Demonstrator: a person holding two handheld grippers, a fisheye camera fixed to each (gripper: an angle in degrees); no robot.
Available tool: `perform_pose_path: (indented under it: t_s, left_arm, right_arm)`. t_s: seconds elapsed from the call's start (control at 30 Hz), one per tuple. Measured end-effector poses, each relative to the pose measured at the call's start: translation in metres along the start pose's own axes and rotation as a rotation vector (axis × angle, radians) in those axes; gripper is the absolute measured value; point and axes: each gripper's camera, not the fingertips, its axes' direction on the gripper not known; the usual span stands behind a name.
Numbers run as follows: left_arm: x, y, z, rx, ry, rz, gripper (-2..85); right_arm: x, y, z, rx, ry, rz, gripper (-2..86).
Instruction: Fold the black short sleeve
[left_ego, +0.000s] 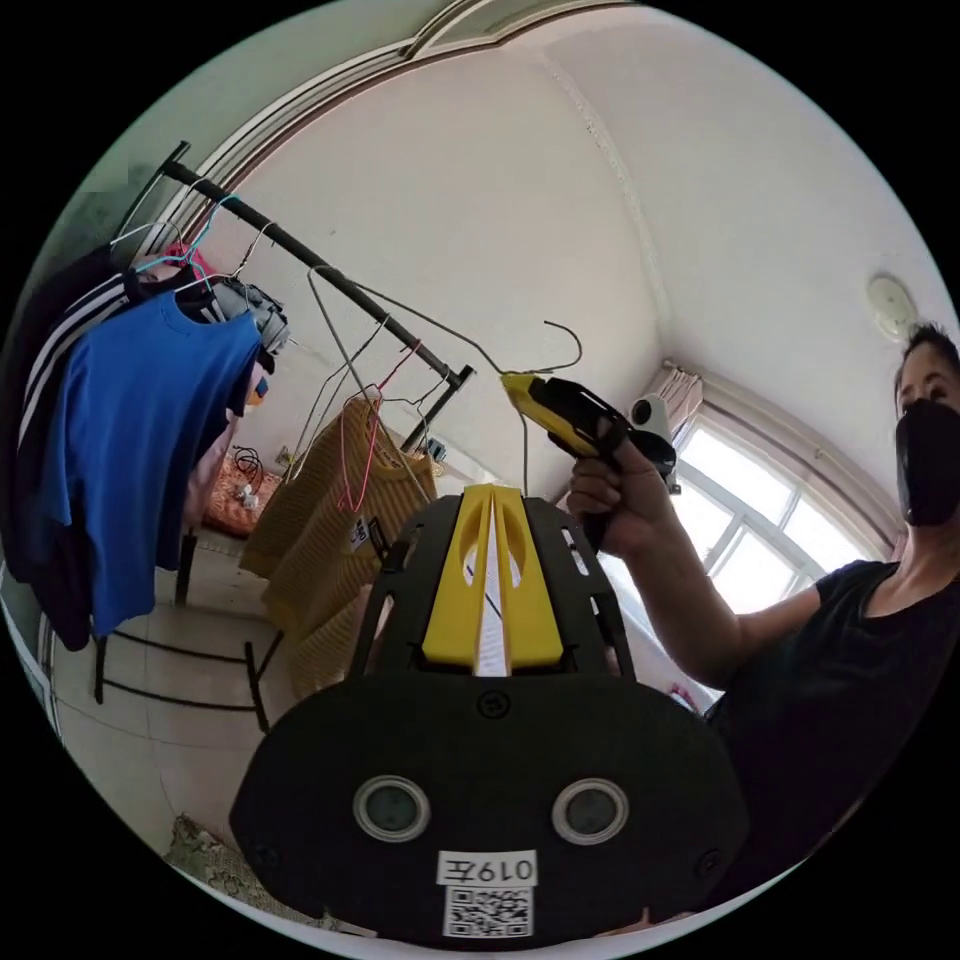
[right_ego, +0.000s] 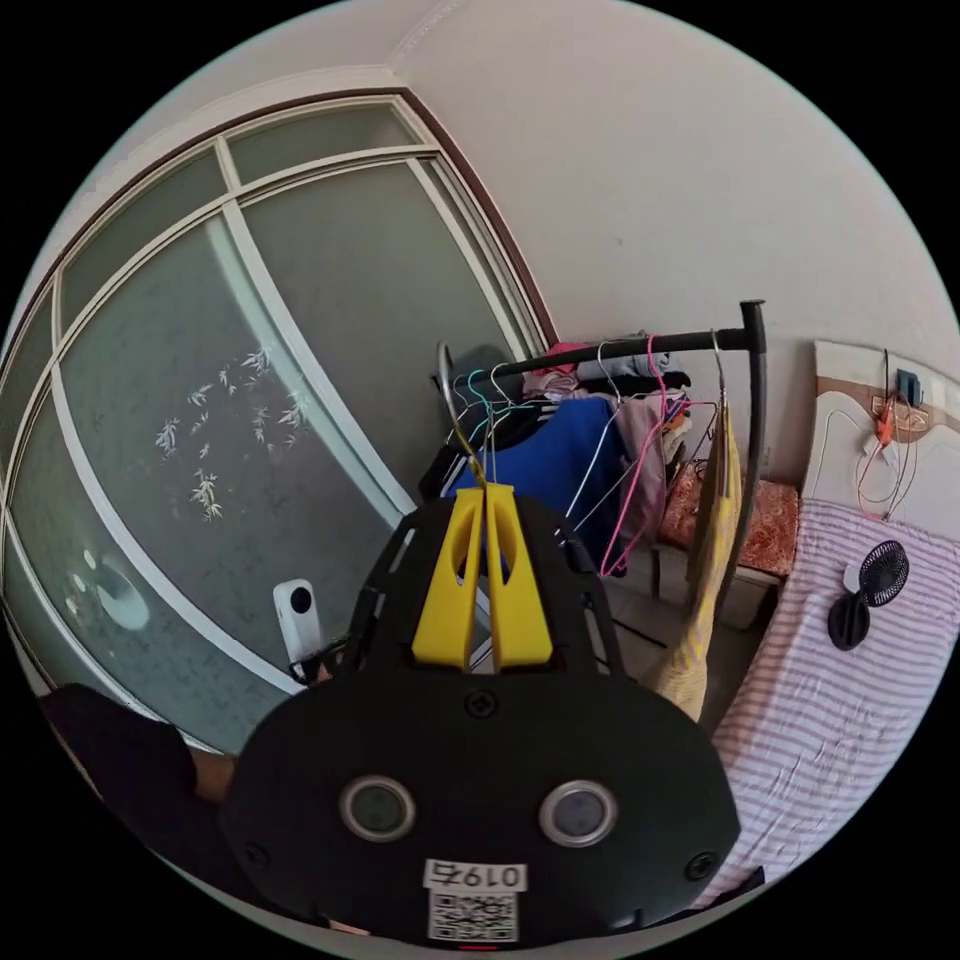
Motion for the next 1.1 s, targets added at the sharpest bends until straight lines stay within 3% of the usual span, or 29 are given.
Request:
perform_pose_path:
  t_s: [0.1,0.37,0.73,1.1]
  left_arm:
    - [-0.033,-0.022,-0.002,0.001,0.025,-0.059,0.8]
    - [-0.066,-0.082,-0.007,-0.089,-0.272,-0.106,0.6]
    - [-0.091,-0.116,-0.015,-0.060,-0.250,-0.111,0.5]
    - [-0.106,-0.101,-0.013,-0.065,-0.259,-0.138,0.6]
  right_arm:
    - [0.000,-0.055,0.033,-0.057,0.033,0.044,-0.9]
    - [0.024,-0.159,0.075,-0.139,0.109,0.241,-0.9]
    - [0.021,-0.287,0.075,-0.127,0.235,0.292,-0.9]
    - [0.016,-0.320,0.127,-0.223,0.351,0.270,-0.8]
